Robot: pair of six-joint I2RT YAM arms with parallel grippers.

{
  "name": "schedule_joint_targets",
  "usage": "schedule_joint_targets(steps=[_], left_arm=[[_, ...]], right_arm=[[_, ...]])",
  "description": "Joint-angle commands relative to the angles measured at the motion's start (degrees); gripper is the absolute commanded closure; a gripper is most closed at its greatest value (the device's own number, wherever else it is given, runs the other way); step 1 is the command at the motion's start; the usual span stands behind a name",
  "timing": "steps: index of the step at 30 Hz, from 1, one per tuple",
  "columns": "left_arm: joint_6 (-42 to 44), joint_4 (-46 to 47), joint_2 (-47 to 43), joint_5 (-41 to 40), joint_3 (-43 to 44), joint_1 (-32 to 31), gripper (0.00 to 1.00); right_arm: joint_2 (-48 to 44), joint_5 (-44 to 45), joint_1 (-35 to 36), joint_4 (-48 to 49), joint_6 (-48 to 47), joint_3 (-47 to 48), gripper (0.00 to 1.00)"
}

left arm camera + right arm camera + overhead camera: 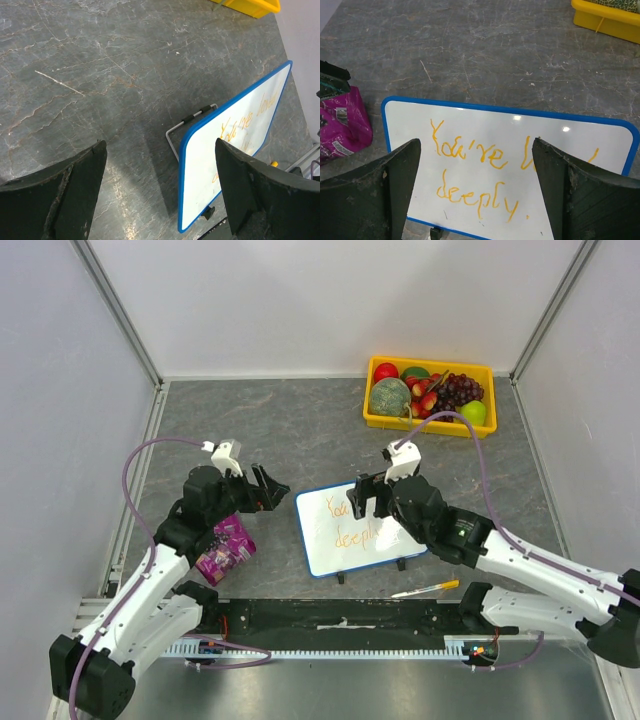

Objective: Write a sentence on the whiteboard
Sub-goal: Reset both arms

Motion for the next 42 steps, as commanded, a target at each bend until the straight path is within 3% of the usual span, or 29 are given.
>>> schedule_joint_targets(steps=[1,8,15,19,25,28,42], left_arm=[[-2.3,0.0,0.1,-1.5,1.6,0.0,0.07],[-2.7,-0.8,-1.1,-1.7,1.3,-0.1,0.07],[-2.3,-1.5,-1.3,-2.7,1.0,-0.1,0.07],[-2.3,-1.8,-1.2,-3.7,0.7,-0.1,0.07],[-2.4,-2.4,-2.0,-4.9,0.5,-0.1,0.07],[-2.1,-2.3,-2.7,-5.9,0.5,0.0,0.06],[0.0,1.0,-4.2,-5.9,0.0,0.0,0.05]], right_arm=[[3.7,1.4,-0.1,2.5,-2.2,4.2,0.02],[5.5,2.0,-2.1,2.5,-2.4,5.2,0.02],[4.4,-4.3,-10.3,2.1,-2.9,5.0,0.02],[3.8,-11.5,-18.4,1.7,-1.9,3.9,0.02],[2.0,-26.7,-36.1,1.9,0.9,0.4,0.02],[0.2,-29.4,-41.2,1.7,0.7,-0.4,0.02],[-3.8,-23.3,-42.6,-0.9,-1.8,-2.3,0.02]])
